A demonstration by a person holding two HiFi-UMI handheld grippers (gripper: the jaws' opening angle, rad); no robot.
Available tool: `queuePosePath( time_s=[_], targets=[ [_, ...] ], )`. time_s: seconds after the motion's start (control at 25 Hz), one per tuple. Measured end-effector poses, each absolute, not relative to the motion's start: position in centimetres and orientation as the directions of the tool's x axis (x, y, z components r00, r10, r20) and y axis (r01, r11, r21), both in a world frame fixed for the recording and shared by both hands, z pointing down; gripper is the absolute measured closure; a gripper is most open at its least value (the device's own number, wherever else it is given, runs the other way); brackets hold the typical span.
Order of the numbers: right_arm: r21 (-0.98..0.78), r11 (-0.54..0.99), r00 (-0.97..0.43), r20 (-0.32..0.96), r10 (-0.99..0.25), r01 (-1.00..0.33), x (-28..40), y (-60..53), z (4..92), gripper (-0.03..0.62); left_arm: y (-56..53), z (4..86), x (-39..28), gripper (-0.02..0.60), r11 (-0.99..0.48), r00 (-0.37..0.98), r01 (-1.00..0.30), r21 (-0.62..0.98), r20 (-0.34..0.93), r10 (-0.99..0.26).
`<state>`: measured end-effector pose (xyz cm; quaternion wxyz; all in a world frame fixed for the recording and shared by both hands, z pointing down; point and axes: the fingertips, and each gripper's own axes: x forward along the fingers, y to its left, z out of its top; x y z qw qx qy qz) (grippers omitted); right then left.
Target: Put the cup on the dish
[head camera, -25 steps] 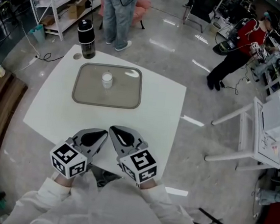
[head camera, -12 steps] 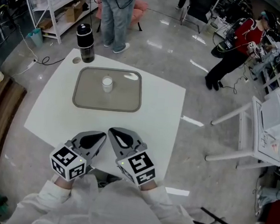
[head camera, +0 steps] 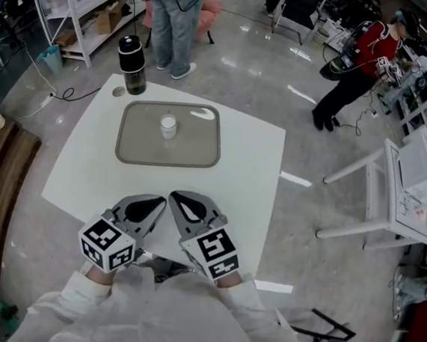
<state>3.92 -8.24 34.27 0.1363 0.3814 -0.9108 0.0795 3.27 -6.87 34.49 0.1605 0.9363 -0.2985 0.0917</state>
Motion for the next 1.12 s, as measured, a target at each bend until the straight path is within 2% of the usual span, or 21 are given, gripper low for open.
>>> queuePosePath(
  time_s=[1.12],
  targets=[
    [-0.015,0.681,-0.643,0.344,-0.684,-0.732,2.9,-8.6,35.0,0.582,-7.6,34.9,1.8,0.574,-0.764,0.813,-0.58,0.284,0.255,-0.522]
  ],
)
